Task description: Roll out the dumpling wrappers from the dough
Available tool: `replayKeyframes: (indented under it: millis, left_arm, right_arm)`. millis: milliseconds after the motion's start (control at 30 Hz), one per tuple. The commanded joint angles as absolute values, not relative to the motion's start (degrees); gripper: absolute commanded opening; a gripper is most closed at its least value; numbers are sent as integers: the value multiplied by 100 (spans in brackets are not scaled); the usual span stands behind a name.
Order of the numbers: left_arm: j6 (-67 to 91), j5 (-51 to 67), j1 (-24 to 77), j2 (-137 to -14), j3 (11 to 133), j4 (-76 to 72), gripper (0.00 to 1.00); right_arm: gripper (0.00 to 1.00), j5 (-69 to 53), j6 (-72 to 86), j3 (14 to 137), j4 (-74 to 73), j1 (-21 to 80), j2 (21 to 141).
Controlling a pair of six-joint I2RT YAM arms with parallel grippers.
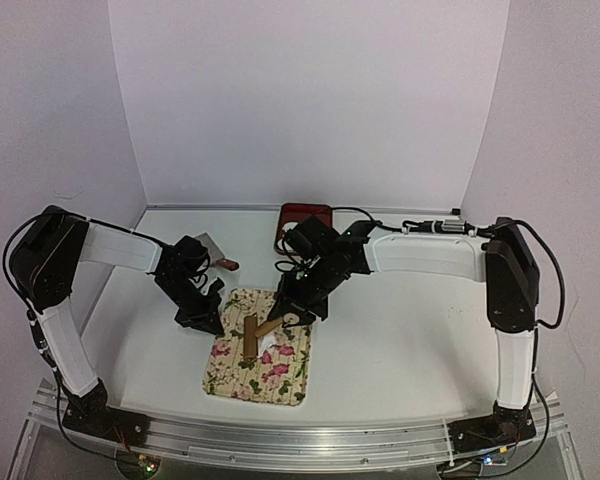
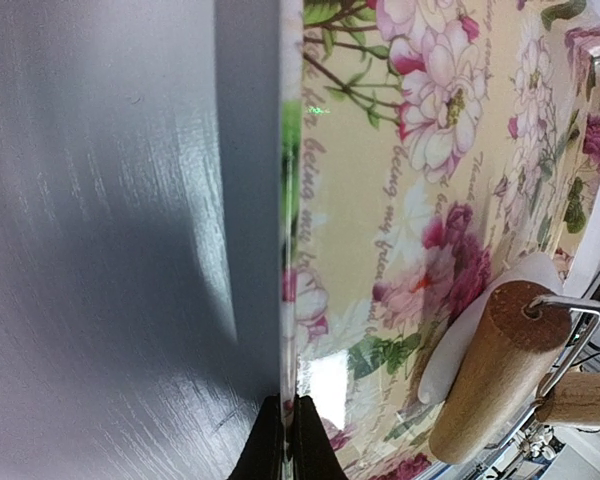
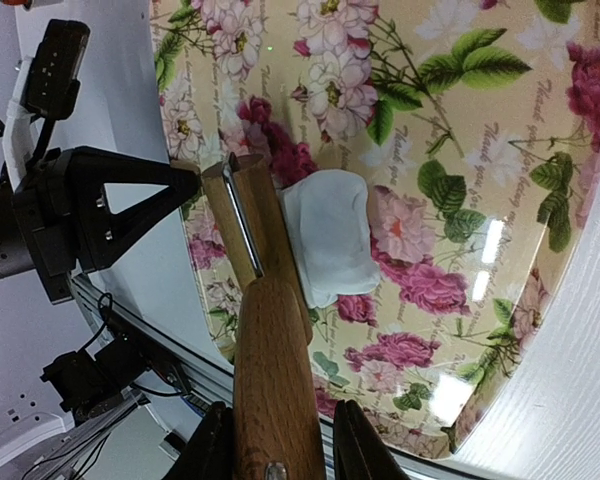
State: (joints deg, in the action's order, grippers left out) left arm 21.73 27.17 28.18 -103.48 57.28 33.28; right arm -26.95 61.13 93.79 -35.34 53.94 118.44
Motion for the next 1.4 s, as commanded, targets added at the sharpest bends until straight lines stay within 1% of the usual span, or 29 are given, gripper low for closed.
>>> replayKeyframes:
  millis: [0,200,500,600,733,967,1067,1367]
  left_arm:
    - [2049,1828,2716,-10242,5601,3621,0]
    - [2057,1795,2716,-10240,5600,3629,0]
    - [2048,1758,2716,-10265,5598,3613,0]
    - [2029,1774,2717,-10274,5608,3602,0]
    - [1978,1899,2716,-10178,5618,3508,0]
    - [2031,2043,2719,-10008,5550,3379,0]
    - [2047,2067,2716,-9898,5511,3334,0]
    - [1847,2173,2716,-9828,5551,3460,0]
  right_arm:
    - [0,-606,6208,8473,-6305,5006,12355]
    - [0,-819,6246,8212,-6042,4974,12267]
    - [0,-1122,6359,7572,-5631,4889,11834]
    - [0,-1140,6357,7621,-5584,4876,11754]
    - [0,-1111,6096,8216,-5590,4916,11855]
    - [0,-1384,5340,10211,-5678,5506,12778]
    - [0,-1245,5094,11013,-6032,5651,13038]
    - [0,-1448,5343,11235,-5690,5712,12378]
